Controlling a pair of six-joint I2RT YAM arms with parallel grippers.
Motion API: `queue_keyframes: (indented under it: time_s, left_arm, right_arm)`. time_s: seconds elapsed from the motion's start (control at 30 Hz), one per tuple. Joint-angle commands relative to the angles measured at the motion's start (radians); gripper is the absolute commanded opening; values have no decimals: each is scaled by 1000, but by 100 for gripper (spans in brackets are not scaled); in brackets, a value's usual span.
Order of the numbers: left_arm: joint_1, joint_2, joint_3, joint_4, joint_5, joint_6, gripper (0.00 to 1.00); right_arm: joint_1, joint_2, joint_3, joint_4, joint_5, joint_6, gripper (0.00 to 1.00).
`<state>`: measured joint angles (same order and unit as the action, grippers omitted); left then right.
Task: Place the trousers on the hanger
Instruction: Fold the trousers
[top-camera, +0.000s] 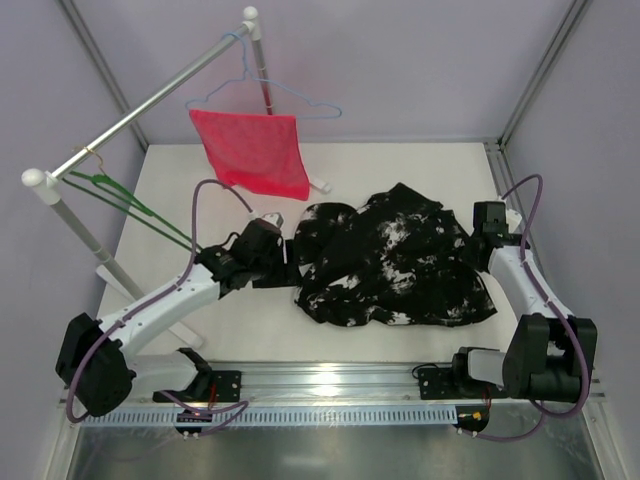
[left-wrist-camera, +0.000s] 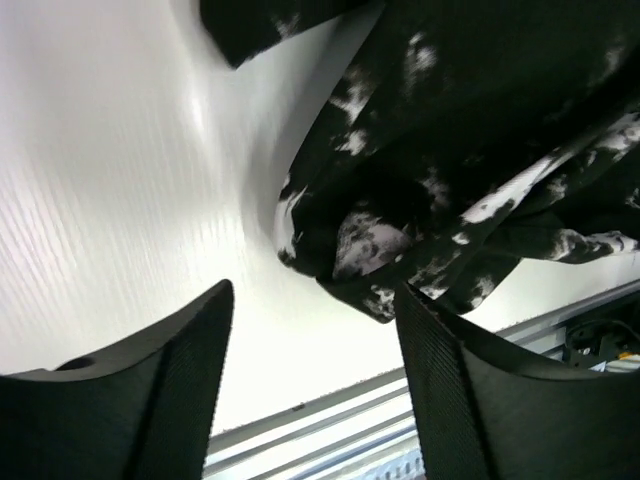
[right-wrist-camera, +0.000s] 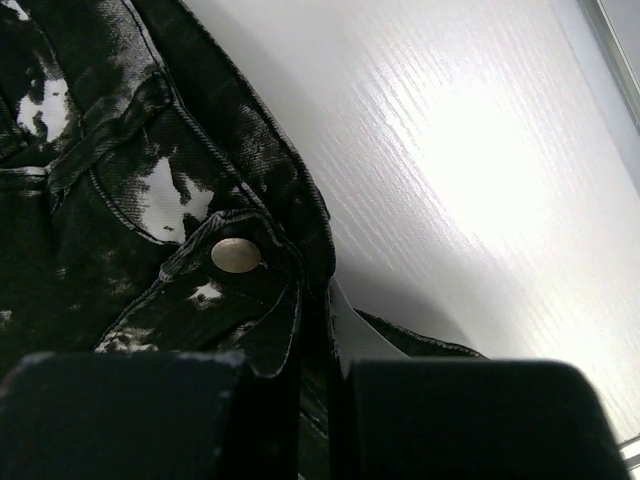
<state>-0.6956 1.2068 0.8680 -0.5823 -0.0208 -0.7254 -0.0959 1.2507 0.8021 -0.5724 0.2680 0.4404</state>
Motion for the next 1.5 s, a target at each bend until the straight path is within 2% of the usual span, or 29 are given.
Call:
queue_keyframes:
  time_s: [0.0,0.13,0.2,0.33,0.4,0.5,0.67,0.73,0.93,1.03,1.07,1.13,1.17,1.27,1.3,1.4,1.47]
  left_arm:
    - [7,46,133,58,30,96,69]
    - [2,184,337,96,137,207,73]
    - [-24,284,414,102,153,268,73]
    - [-99,450,656,78,148,389,73]
    - [-151,554,733,44,98,443,73]
    - [-192,657,860,4,70,452,73]
    - [-231,795,911,16,29,434,72]
    - [-235,812,901,25,-8,422,72]
    - [-248,829,809,125,-4,414,70]
    - [-252,836,795,142,-8,405,60]
    - [-254,836,793,144,-4,402,46]
    - [-258,829,784,151,-17,400,26]
    - [-268,809,734,168,-84,390,12]
    - [-263,674,582,289,-212,341,1]
    - [-259,601,557,288,-234,307,0]
    - [-214,513,516,213,-304,224,0]
    - [-183,452,497,103,-333,180,0]
  right_arm:
    - [-7,-37,26,-3,48,-2,4]
    - [-7,-82,-20,48,-73,12,4]
    - [-7,-85,-43,65,-78,12,4]
    - [-7,-89,-67,85,-108,8,4]
    - [-7,-91,-83,98,-119,11,4]
    - [-7,-96,-96,114,-141,17,4]
    - [-7,-105,-109,124,-158,15,4]
    - [-7,-112,-115,131,-161,14,4]
    - [-7,-103,-136,158,-180,9,4]
    - [-7,-99,-141,169,-184,8,4]
    - [-7,-96,-141,169,-181,11,4]
    - [-7,-96,-139,172,-179,12,4]
    - [-7,-93,-136,167,-168,11,4]
    - [-8,-82,-118,137,-101,11,4]
    - [-8,-74,-113,128,-73,11,4]
    - [-42,-47,-84,89,-9,3,4]
    - [-85,-36,-63,66,2,0,4]
